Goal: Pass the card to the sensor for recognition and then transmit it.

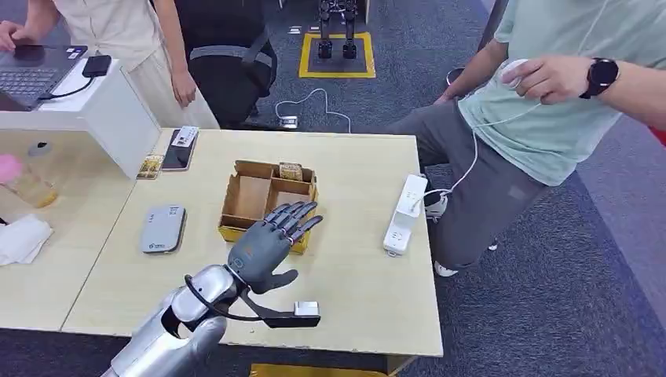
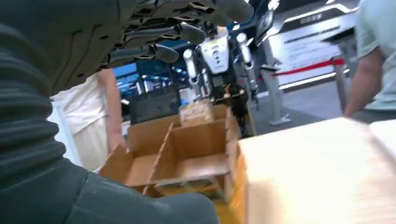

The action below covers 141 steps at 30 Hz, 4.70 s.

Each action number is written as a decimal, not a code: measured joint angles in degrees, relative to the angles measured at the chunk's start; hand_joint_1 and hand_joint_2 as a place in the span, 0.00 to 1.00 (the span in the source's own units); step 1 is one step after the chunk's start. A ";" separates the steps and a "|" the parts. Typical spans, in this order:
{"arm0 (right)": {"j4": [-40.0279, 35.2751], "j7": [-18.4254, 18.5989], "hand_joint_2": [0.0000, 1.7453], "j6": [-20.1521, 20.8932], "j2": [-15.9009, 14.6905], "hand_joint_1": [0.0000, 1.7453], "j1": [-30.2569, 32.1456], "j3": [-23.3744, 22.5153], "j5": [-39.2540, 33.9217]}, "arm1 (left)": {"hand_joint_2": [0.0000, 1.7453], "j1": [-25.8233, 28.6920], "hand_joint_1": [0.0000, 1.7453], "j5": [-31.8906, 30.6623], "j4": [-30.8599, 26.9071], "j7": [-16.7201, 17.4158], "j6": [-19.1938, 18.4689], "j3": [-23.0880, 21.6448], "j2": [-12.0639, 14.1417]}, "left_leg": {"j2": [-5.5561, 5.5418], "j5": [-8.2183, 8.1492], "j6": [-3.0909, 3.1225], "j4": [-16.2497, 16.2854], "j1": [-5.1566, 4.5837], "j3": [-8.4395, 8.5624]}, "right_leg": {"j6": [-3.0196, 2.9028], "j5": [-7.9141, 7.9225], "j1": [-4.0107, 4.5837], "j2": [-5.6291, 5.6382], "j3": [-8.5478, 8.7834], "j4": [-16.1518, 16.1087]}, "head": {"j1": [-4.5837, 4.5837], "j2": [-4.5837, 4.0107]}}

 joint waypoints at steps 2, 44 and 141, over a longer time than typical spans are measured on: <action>-0.07 0.00 1.00 -0.02 0.11 0.00 0.02 -0.11 0.00 | 1.00 0.42 0.00 -4.15 0.00 1.15 0.74 1.00 -1.78 | 0.00 0.00 0.00 0.00 0.01 0.00 | 0.00 0.00 0.01 -0.01 -0.02 0.00 | 0.02 0.00; -0.66 -1.88 1.00 0.17 0.98 0.00 -0.06 -0.13 3.10 | 1.00 -6.07 0.00 -15.82 11.89 20.87 2.03 1.42 2.85 | 0.02 0.03 -0.02 -0.02 0.04 0.00 | 0.00 -0.01 0.03 -0.01 -0.02 0.03 | 0.00 0.00; -0.81 -2.56 1.00 0.17 0.94 0.00 -0.06 -1.16 4.90 | 1.00 -12.53 0.00 -15.80 22.86 6.14 -0.44 5.90 6.08 | 0.02 0.04 -0.02 -0.02 0.04 0.00 | 0.00 0.00 0.03 -0.01 -0.02 0.04 | 0.02 0.00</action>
